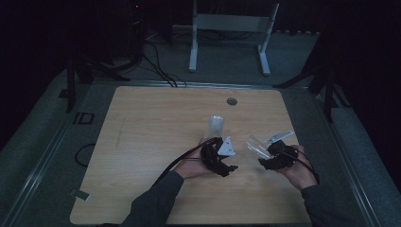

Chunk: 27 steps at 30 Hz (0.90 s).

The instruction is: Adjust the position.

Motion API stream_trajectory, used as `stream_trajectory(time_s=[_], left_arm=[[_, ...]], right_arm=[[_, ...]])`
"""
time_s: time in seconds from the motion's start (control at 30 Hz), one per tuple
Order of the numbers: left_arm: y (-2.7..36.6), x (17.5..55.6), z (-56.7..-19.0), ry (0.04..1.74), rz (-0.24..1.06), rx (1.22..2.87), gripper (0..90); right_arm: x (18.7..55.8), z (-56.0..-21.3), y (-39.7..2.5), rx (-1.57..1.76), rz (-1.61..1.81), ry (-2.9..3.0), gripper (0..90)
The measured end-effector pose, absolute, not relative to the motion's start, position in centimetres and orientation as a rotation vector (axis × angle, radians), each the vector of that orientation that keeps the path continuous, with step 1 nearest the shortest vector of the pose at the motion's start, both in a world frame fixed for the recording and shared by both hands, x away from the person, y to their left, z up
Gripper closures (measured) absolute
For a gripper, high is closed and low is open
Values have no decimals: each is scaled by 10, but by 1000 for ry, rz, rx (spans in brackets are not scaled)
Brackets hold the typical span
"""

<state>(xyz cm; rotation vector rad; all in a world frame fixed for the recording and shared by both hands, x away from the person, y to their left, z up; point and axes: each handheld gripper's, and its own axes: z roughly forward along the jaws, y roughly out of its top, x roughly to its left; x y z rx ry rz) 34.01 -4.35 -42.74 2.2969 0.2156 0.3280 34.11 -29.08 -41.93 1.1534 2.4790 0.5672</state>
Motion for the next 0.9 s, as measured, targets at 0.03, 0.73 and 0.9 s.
stream_trajectory(time_s=[0.03, 0.73, 0.9], left_arm=[[-44, 340, -427, 217, 330, 2298, 301], [-47, 342, -427, 257, 347, 2289, 310], [-48, 342, -426, 268, 342, 2278, 309]], right_arm=[[341, -420, -291, 1169, 575, 2470, 418], [344, -430, -294, 1369, 605, 2314, 418], [343, -434, -291, 1386, 583, 2261, 418]])
